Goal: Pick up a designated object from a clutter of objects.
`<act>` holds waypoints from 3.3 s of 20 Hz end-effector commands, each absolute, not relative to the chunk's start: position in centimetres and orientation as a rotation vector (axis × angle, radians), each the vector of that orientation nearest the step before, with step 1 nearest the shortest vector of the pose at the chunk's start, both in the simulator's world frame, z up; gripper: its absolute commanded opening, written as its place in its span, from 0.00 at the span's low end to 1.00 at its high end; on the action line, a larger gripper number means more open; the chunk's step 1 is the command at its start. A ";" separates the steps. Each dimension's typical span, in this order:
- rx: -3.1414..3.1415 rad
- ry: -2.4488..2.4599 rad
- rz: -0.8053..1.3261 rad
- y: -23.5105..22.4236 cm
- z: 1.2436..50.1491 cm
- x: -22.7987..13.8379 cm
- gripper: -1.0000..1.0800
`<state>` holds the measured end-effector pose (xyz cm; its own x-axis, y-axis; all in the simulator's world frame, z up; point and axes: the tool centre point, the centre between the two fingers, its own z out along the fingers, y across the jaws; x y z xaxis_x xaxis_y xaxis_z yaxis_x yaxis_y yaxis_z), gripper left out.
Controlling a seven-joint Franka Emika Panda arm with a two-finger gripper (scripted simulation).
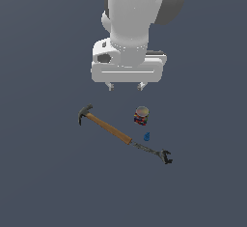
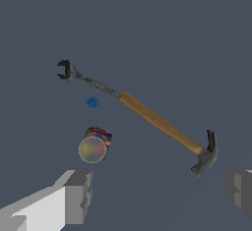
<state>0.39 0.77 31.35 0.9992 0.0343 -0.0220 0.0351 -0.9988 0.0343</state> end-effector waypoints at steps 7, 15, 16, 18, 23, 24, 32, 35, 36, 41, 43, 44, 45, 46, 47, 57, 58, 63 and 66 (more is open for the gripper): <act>3.093 0.208 -0.036 1.3 30.0 1.0 0.96; 3.052 0.494 -0.041 2.3 27.3 2.1 0.96; 3.043 0.540 -0.042 2.5 26.9 2.3 0.96; 3.023 0.634 -0.043 2.9 26.0 2.6 0.96; 2.963 0.867 -0.047 3.8 23.8 3.3 0.96; 2.950 0.913 -0.048 4.0 23.3 3.4 0.96; 2.817 1.276 -0.050 5.7 19.7 4.2 0.96; 2.758 1.409 -0.049 6.4 18.3 4.4 0.96; 2.737 1.452 -0.048 6.7 17.8 4.5 0.96; 2.623 1.666 -0.043 7.9 15.6 4.7 0.96; 2.573 1.749 -0.039 8.4 14.7 4.8 0.96; 2.548 1.790 -0.037 8.6 14.2 4.8 0.96; 2.521 1.831 -0.035 8.9 13.8 4.8 0.96; 2.495 1.871 -0.033 9.1 13.3 4.8 0.96; 2.469 1.908 -0.030 9.4 12.9 4.8 0.96; 2.275 2.160 -0.007 11.2 10.0 4.8 0.96; 2.263 2.174 -0.006 11.3 9.8 4.8 0.96; 2.227 2.216 -0.001 11.6 9.3 4.7 0.96; 2.229 2.214 -0.001 11.6 9.3 4.7 0.96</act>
